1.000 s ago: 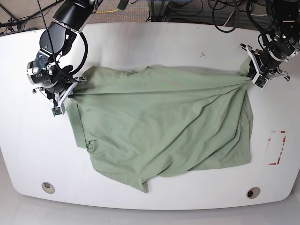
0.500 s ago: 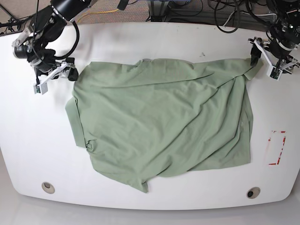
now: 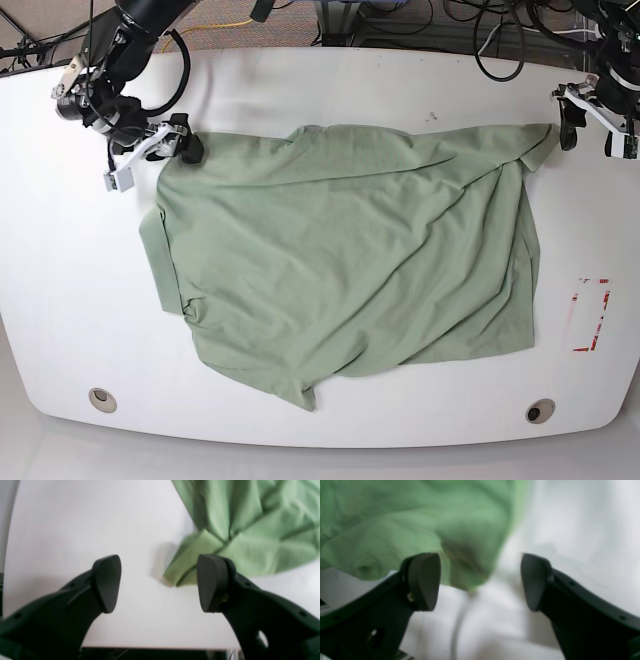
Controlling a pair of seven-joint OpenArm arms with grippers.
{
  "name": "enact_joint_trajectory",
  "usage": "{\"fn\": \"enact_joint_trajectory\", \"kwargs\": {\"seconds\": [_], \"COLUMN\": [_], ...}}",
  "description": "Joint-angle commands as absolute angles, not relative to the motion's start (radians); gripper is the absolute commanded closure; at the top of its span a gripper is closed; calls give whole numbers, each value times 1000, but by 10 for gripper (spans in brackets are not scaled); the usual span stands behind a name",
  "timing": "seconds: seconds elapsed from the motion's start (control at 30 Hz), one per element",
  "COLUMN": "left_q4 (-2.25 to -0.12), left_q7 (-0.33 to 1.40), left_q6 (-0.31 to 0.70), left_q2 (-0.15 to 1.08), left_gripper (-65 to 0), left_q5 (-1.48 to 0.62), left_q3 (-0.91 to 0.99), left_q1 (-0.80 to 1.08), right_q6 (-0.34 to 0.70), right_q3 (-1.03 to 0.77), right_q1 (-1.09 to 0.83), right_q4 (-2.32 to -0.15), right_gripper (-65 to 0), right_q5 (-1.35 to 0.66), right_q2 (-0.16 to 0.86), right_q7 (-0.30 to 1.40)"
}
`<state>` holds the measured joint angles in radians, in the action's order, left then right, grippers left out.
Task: Fold the T-shirt properly
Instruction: 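Grasp the shirt's edge with both grippers and lift it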
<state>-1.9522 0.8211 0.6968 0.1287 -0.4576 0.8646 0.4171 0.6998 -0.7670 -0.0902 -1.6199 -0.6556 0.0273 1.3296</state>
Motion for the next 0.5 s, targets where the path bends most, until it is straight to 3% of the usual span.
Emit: {"fn": "enact_joint_trajectory", "kwargs": {"seconds": [0.0, 0.23, 0.37, 0.47], "left_q4": [-1968, -1959, -1933, -1865], "left_q7": [802, 800, 802, 806], "left_q6": [698, 698, 698, 698], "left_q2": [102, 74, 44, 45], "left_gripper": [-440, -440, -443, -443], "left_q5": [-473, -469, -400, -343], "left_q3": [897, 898, 898, 865], "left_q1": [397, 348, 294, 243], "right_q6": [698, 698, 698, 698], "right_q3": [-754, -716, -674, -628], "right_q1": [-99, -99, -107, -105], "right_q4": [-1620, -1620, -1618, -1618], "right_gripper": [-480, -469, -361, -341], "right_q5": [-644, -636, -636, -636], "right_q2": [24, -5, -4, -2], "right_q7": [1349, 1339, 1274, 1257]}}
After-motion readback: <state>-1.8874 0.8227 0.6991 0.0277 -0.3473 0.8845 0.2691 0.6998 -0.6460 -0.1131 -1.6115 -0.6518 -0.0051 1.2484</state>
